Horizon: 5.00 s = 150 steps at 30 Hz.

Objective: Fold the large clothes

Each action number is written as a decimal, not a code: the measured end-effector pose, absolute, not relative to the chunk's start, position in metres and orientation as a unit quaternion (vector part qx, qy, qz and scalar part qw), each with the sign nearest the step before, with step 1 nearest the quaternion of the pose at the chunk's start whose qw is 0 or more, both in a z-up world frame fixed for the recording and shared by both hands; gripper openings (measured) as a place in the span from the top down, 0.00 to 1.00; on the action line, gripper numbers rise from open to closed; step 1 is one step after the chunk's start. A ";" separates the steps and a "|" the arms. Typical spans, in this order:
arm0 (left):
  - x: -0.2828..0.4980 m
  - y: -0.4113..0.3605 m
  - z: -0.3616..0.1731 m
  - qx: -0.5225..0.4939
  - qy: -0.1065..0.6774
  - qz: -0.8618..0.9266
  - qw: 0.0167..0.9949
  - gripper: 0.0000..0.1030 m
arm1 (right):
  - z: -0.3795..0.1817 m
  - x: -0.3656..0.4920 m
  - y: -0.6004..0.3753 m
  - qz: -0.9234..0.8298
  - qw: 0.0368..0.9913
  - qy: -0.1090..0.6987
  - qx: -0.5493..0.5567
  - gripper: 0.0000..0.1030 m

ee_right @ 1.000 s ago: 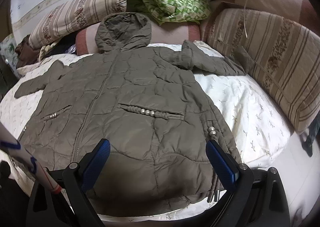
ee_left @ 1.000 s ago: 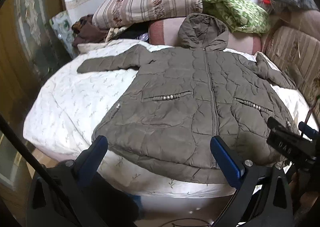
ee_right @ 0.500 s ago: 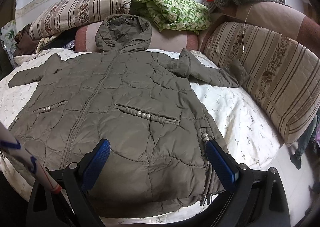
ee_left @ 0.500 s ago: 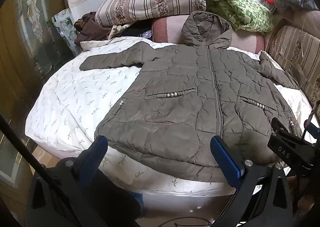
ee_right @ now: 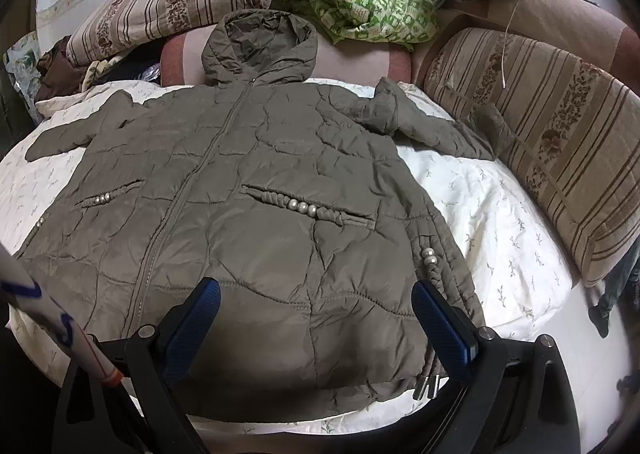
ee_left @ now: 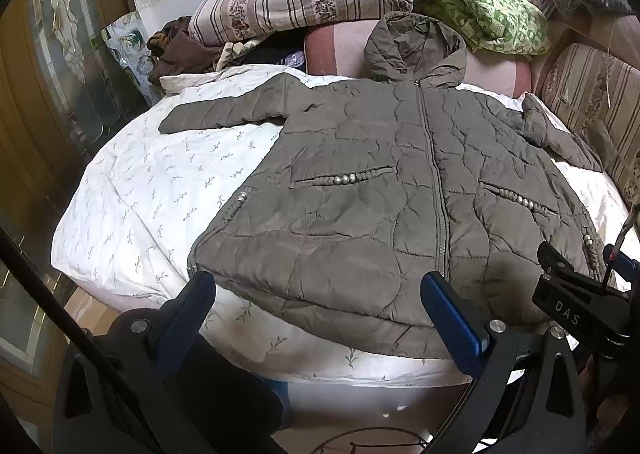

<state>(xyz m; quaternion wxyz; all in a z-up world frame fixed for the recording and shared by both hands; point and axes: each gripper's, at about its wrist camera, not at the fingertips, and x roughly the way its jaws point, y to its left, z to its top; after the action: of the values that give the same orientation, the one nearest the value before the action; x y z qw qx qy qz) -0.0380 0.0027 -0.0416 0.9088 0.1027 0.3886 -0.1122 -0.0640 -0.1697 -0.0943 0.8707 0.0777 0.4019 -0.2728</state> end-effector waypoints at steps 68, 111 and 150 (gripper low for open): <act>0.051 0.084 -0.049 0.068 0.402 -0.015 0.913 0.01 | -0.108 -0.057 -0.167 -0.253 0.866 0.421 0.093 0.04; 0.067 0.122 -0.076 0.010 0.480 -0.073 0.874 0.67 | -0.083 -0.107 -0.279 -0.362 0.838 0.381 0.145 0.04; 0.065 0.110 -0.039 0.033 0.439 -0.035 0.897 0.49 | -0.074 -0.137 -0.327 -0.299 0.839 0.416 0.183 0.41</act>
<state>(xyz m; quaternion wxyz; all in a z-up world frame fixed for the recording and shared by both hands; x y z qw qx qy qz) 0.0654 0.1097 -0.0386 0.8974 0.0327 0.4386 -0.0350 -0.1369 -0.3265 -0.0741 0.8391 0.1832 0.4156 -0.2995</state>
